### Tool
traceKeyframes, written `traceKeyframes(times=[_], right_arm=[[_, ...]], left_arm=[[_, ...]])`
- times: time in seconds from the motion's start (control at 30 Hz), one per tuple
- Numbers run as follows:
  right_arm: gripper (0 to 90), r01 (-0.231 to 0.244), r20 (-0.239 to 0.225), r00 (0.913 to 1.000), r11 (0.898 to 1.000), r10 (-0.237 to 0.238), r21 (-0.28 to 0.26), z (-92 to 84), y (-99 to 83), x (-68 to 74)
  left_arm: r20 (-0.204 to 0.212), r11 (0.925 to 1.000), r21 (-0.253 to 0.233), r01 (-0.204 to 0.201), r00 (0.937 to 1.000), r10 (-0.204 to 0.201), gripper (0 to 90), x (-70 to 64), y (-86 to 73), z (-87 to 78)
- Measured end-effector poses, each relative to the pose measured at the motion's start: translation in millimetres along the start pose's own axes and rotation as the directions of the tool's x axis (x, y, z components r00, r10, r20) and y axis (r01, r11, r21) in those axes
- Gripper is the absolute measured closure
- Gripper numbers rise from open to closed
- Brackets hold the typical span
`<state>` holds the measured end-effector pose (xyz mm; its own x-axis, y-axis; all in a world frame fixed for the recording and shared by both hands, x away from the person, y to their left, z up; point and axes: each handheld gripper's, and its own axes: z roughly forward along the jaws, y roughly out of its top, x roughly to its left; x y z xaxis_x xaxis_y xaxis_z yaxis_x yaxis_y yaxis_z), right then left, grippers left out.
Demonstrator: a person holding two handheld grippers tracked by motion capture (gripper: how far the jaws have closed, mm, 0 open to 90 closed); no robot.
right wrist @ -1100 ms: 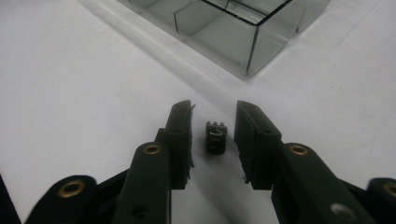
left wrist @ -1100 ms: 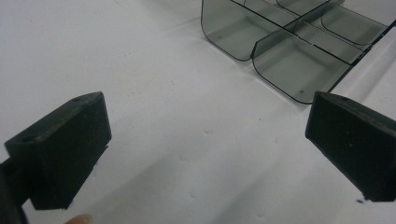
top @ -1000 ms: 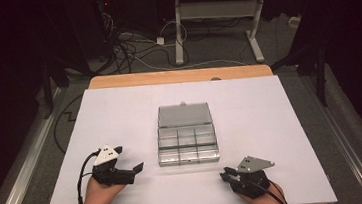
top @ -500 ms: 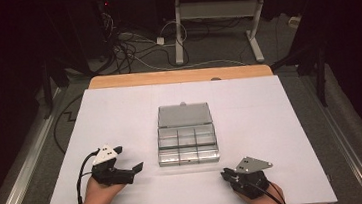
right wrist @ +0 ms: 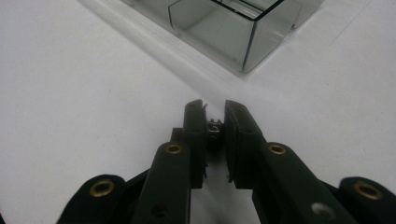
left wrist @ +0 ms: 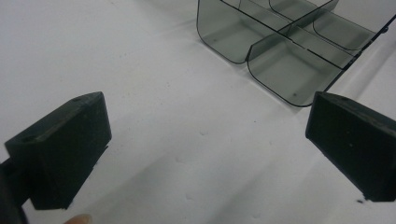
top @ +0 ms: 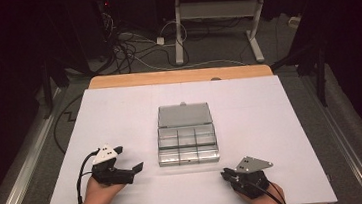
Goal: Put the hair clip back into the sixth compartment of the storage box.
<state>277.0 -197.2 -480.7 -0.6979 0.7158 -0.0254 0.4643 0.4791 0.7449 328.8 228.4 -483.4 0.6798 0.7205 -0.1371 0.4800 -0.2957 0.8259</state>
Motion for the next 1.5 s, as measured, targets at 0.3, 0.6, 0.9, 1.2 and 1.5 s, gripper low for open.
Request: traceKeyframes(times=[0.3, 0.6, 0.9, 1.2, 1.5], right_arm=[[80.5, -0.007, -0.012, 0.9999, 1.000, 0.007, -0.006, -1.2, -0.1, -0.6], [80.6, -0.001, -0.020, 0.9998, 0.999, 0.000, -0.049, -8.2, 4.9, -1.8], [80.6, 0.005, -0.045, 0.9990, 0.998, -0.008, -0.061, -3.6, 13.4, -0.8], [80.5, 0.008, -0.079, 0.9968, 0.998, -0.012, -0.059, 4.6, 19.9, 4.0], [80.5, 0.023, -0.109, 0.9936, 0.999, -0.028, -0.047, 13.5, 23.8, 10.1]], left_arm=[[0.007, 0.9998, -0.001, -0.019, 0.9998, 0.019, 0.0, -1.5, -0.1, -0.4], [0.009, 0.9994, -0.005, -0.034, 0.9994, 0.034, 0.0, -3.0, -0.7, -1.0], [0.005, 0.9993, -0.010, -0.036, 0.9993, 0.036, 0.0, -3.5, -1.0, -1.1], [0.008, 0.9991, -0.009, -0.041, 0.9991, 0.041, 0.0, -4.2, -1.0, -0.7], [0.016, 0.9991, -0.006, -0.042, 0.9990, 0.042, 0.0, -4.2, -1.0, -0.6]])
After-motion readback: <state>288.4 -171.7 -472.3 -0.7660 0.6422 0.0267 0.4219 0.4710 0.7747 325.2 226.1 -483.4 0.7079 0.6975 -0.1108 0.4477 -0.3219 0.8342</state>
